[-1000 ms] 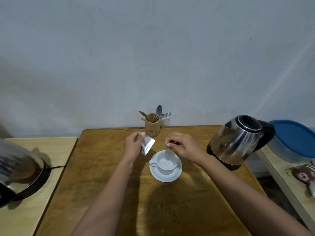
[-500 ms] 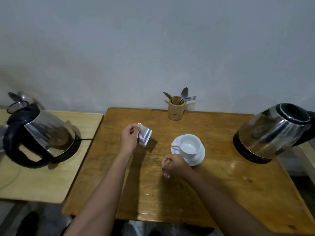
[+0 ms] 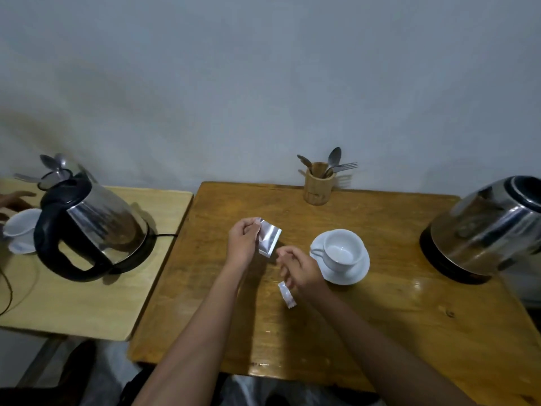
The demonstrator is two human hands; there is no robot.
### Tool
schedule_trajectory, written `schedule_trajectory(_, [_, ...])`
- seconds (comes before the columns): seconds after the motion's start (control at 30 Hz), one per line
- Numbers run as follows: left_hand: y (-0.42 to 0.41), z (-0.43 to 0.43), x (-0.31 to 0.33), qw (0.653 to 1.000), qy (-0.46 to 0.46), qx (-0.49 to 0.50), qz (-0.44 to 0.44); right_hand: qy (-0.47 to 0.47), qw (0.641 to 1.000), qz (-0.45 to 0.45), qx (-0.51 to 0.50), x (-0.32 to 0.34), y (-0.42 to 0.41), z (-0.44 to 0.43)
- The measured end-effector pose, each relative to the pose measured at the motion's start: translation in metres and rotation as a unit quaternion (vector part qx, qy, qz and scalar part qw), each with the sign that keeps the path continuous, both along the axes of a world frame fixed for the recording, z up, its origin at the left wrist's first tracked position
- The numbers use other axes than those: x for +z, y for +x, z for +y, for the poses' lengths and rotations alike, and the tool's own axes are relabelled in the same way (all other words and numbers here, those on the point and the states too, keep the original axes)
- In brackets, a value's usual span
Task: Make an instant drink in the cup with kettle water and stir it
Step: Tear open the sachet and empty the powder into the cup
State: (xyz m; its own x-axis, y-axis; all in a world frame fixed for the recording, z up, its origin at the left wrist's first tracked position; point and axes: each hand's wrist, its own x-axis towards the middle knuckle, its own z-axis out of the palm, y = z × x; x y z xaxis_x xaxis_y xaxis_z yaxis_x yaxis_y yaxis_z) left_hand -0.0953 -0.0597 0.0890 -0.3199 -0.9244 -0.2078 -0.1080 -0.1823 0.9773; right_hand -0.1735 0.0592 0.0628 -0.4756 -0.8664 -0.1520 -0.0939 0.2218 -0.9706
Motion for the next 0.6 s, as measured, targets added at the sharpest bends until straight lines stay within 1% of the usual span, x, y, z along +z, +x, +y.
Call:
schedule_trajectory(0.03, [-0.009, 0.003, 0.004, 1.000, -0.003, -0.008, 0.002, -0.012, 0.999, -0.040, 0.008, 0.012, 0.000, 0.001])
schedule_trajectory(0.1, [-0.029, 0.012, 0.014, 1.000, -0.011, -0.028, 0.007, -0.033, 0.998, -0.047, -0.008, 0.027, -0.002, 0.004])
schedule_trajectory(0.17, [-0.048, 0.023, 0.024, 0.999, -0.014, -0.039, 0.026, -0.063, 0.994, -0.045, -0.076, 0.034, -0.008, 0.007])
schedule_trajectory(0.27, [-0.070, 0.037, 0.035, 0.998, -0.010, -0.043, 0.047, -0.098, 0.976, -0.030, -0.194, 0.043, -0.025, 0.015])
schedule_trajectory(0.37, [-0.081, 0.046, 0.040, 0.994, -0.036, -0.099, 0.042, -0.121, 0.957, -0.016, -0.263, 0.050, -0.050, 0.032])
schedule_trajectory(0.43, [-0.085, 0.048, 0.039, 0.985, -0.060, -0.163, 0.013, -0.120, 0.953, -0.036, -0.275, 0.053, -0.070, 0.043])
schedule_trajectory(0.5, [-0.091, 0.052, 0.034, 0.970, -0.078, -0.226, -0.037, -0.111, 0.953, -0.068, -0.275, 0.050, -0.089, 0.052])
schedule_trajectory(0.6, [-0.103, 0.056, 0.022, 0.947, -0.079, -0.295, -0.103, -0.070, 0.955, -0.093, -0.272, 0.039, -0.111, 0.061])
